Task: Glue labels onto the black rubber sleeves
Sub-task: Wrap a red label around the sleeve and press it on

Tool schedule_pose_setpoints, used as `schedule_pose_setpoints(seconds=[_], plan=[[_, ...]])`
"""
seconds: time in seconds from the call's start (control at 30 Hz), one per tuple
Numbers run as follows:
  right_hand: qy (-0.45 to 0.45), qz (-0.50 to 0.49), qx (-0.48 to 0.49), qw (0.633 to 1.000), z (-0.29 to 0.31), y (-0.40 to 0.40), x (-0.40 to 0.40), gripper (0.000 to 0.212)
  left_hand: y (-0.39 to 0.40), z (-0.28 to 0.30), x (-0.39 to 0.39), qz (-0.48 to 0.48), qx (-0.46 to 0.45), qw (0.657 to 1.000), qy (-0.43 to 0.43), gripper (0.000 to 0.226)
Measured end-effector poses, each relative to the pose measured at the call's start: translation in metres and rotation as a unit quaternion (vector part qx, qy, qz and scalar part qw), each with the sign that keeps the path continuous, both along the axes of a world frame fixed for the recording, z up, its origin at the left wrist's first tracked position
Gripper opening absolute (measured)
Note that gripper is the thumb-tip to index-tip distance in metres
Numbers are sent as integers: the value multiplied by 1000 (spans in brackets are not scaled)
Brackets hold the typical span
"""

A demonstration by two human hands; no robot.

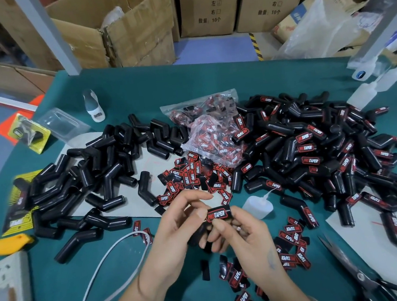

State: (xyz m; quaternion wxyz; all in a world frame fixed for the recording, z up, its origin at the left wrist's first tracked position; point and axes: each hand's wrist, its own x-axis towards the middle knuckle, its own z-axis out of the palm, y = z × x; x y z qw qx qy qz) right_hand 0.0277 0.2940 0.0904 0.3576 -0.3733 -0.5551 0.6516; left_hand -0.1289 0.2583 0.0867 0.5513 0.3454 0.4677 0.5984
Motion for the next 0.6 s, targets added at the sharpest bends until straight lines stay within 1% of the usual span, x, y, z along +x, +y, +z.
schedule_pose_setpoints(seconds=[0.07, 0.1, 0.2, 0.3, 0.43, 0.53, 0.6], plan=[[-3, 9, 0, 1000, -1, 1, 1, 24, 0, 0, 0, 10, -9, 1000, -7, 21], [-6, 9, 3, 1000, -1, 1, 0, 24, 0, 0, 1, 13, -11, 1000, -9, 19], [-27, -10, 22, 999, -2, -3, -3, 9, -2, -1, 4, 12, -4, 1000, -5, 24], [-21, -27, 31, 999, -4, -5, -5, 7, -4, -4, 6, 10, 9, 1000, 3, 26], [-7, -14, 34, 999, -3, -4, -1, 5, -4, -5, 7, 15, 22, 1000, 8, 27], [-22, -7, 27, 999, -6, -3, 1, 14, -3, -5, 7, 44, 37, 996, 61, 25], [-20, -9, 9, 1000, -7, -3, 0, 26, -5, -6, 7, 69, 57, 986, 139, 27]])
